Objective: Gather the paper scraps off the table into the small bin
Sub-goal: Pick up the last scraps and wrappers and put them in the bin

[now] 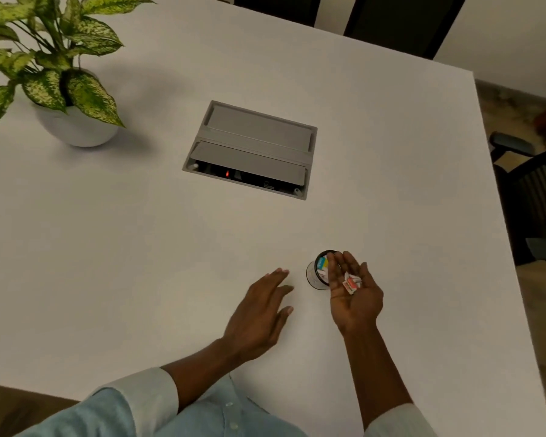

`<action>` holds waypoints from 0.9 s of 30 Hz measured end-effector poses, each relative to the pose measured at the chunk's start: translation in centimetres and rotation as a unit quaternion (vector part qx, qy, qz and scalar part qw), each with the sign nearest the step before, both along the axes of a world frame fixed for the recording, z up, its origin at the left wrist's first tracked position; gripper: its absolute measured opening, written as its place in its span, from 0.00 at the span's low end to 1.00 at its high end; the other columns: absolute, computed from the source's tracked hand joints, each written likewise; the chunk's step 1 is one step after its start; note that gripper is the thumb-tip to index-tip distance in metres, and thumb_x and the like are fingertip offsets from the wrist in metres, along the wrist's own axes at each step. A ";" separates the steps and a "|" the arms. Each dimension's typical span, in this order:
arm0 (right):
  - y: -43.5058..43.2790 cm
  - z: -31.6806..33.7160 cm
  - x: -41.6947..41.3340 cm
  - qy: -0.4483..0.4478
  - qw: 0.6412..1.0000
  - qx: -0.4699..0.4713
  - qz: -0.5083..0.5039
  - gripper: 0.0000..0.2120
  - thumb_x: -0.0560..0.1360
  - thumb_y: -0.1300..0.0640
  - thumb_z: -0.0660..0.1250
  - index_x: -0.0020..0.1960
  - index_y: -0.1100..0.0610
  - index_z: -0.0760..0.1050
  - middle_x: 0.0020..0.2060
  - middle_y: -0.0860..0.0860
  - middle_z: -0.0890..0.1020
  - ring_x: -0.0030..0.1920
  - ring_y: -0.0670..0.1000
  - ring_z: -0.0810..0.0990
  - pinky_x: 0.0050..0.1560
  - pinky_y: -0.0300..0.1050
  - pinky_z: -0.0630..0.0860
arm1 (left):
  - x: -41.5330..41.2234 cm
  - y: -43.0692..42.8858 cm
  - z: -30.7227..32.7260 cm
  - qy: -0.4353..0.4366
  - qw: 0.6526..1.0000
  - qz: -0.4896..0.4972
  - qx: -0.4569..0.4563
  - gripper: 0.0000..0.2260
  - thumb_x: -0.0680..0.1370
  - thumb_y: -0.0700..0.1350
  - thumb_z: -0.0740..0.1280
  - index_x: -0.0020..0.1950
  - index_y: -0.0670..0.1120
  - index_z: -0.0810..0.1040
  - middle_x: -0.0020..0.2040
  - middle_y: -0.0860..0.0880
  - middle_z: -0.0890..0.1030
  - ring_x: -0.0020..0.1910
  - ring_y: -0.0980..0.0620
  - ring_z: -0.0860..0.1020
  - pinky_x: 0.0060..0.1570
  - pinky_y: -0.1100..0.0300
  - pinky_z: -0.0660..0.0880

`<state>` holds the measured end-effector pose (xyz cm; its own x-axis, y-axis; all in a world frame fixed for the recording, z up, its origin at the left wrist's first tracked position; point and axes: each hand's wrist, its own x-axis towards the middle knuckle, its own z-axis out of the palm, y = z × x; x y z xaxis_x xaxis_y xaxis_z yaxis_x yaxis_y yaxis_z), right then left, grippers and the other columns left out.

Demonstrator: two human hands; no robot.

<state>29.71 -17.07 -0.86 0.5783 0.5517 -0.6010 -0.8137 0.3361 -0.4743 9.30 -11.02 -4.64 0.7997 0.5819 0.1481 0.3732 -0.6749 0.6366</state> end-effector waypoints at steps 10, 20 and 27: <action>0.9 -1.8 4.4 -0.097 0.991 -0.091 -0.010 0.22 0.85 0.50 0.57 0.54 0.66 0.80 0.52 0.63 0.85 0.59 0.63 0.83 0.63 0.53 0.81 | -2.4 0.7 -7.2 0.344 0.932 -0.112 0.020 0.46 0.81 0.62 0.64 0.83 0.39 0.42 0.82 0.37 0.33 0.81 0.38 0.31 0.82 0.42 0.42; 2.2 -3.2 3.7 -0.309 0.931 -0.172 0.086 0.15 0.83 0.56 0.59 0.56 0.63 0.82 0.51 0.62 0.86 0.55 0.58 0.85 0.54 0.48 0.81 | -2.4 1.5 -7.8 0.384 0.915 -0.126 -0.015 0.56 0.76 0.62 0.73 0.82 0.40 0.34 0.80 0.40 0.25 0.80 0.40 0.27 0.83 0.43 0.41; 0.3 -3.2 2.8 -0.467 0.838 -0.248 0.137 0.13 0.85 0.61 0.59 0.57 0.58 0.83 0.55 0.53 0.86 0.59 0.52 0.83 0.57 0.51 0.81 | -2.2 1.4 -7.7 0.393 0.910 -0.126 -0.026 0.57 0.75 0.59 0.74 0.82 0.40 0.33 0.79 0.40 0.25 0.79 0.40 0.26 0.83 0.43 0.41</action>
<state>32.52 -16.78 -4.07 0.8171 0.5561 -0.1522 -0.0253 -0.2291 -0.9731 7.14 -9.58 -12.38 0.7553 0.3552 -0.5508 0.5649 -0.7788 0.2725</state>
